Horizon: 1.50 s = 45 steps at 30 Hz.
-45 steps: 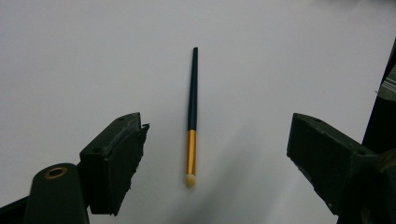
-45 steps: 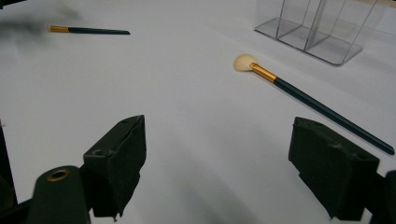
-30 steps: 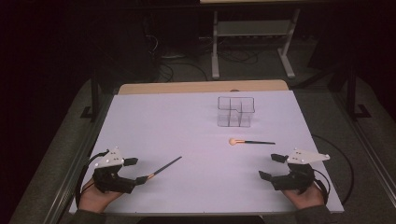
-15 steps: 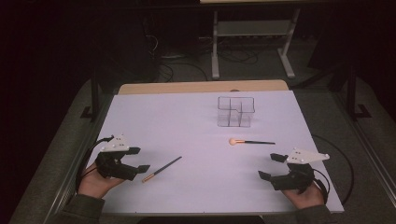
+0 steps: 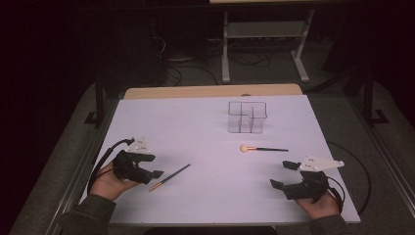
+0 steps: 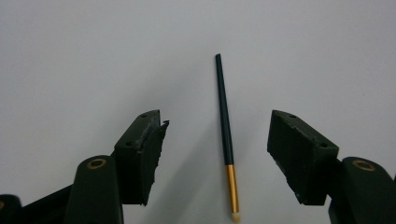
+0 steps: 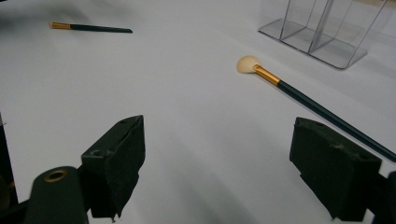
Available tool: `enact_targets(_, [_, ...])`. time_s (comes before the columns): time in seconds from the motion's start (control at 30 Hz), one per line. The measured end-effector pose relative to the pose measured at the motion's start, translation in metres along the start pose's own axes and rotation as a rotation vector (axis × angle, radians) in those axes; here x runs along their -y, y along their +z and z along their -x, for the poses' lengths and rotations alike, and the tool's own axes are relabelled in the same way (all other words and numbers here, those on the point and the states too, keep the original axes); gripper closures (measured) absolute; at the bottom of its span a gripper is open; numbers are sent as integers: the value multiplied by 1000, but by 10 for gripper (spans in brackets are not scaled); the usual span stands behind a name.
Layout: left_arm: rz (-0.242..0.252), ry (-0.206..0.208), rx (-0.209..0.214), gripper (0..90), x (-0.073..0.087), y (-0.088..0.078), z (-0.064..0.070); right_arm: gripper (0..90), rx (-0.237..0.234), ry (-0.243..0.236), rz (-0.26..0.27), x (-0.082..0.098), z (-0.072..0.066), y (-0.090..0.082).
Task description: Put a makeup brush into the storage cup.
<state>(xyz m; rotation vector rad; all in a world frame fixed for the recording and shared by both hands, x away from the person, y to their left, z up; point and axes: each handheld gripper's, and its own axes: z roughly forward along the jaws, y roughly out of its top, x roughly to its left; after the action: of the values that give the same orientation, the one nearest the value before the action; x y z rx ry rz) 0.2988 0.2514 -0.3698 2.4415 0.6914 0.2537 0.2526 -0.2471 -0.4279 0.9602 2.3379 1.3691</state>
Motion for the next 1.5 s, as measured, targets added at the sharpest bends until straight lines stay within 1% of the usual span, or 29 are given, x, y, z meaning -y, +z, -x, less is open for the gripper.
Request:
enact_targets(0.17, [-44, 2, 16, 383, -4, 10, -1, 171, -4, -1, -3, 0, 1, 1])
enact_targets(0.27, [-59, -4, 22, 401, -5, 16, -2, 171, -5, 0, -6, 0, 1, 1])
enact_targets(0.33, [-69, -16, 29, 416, -5, 19, -2, 171, -6, 1, -6, 0, 1, 1])
enact_targets(0.37, [-82, -5, 29, 422, -6, 20, -3, 171, -7, 0, -7, 0, 1, 2])
enact_targets(0.4, [-86, -17, 30, 428, -6, 22, -2, 172, -7, 2, -7, 0, 1, 2])
enact_targets(0.43, [-103, -12, 33, 432, -6, 24, -3, 171, -8, 2, -7, 0, 1, 2])
enact_targets(0.6, [-158, -13, 36, 470, -6, 32, -3, 172, -8, -2, -9, -1, 1, 2])
enact_targets(0.67, [-164, -17, 43, 476, -6, 34, -5, 172, -8, -1, -10, -1, 1, 2])
enact_targets(0.7, [-157, -28, 42, 486, -6, 35, -4, 172, -8, 0, -10, -1, 1, 2])
enact_targets(0.87, [-183, -24, 47, 521, -8, 40, -5, 172, -10, 1, -10, -1, 2, 2])
enact_targets(1.03, [-196, -34, 53, 557, -7, 45, -4, 172, -9, 1, -11, -1, 1, 2])
enact_targets(1.13, [-213, -36, 62, 588, -6, 47, -4, 172, -9, 0, -12, -1, 2, 2])
enact_targets(1.23, [-225, -47, 72, 610, -5, 50, -2, 172, -7, -4, -9, -2, 1, 2])
enact_targets(1.27, [-231, -41, 71, 616, -6, 51, -2, 172, -6, -6, -7, -2, 1, 2])
enact_targets(1.43, [-243, -44, 76, 643, -6, 54, 0, 172, -7, -9, -7, -3, 1, 2])
enact_targets(1.5, [-242, -37, 74, 649, -5, 55, -1, 171, -8, -10, -5, -3, 1, 2])
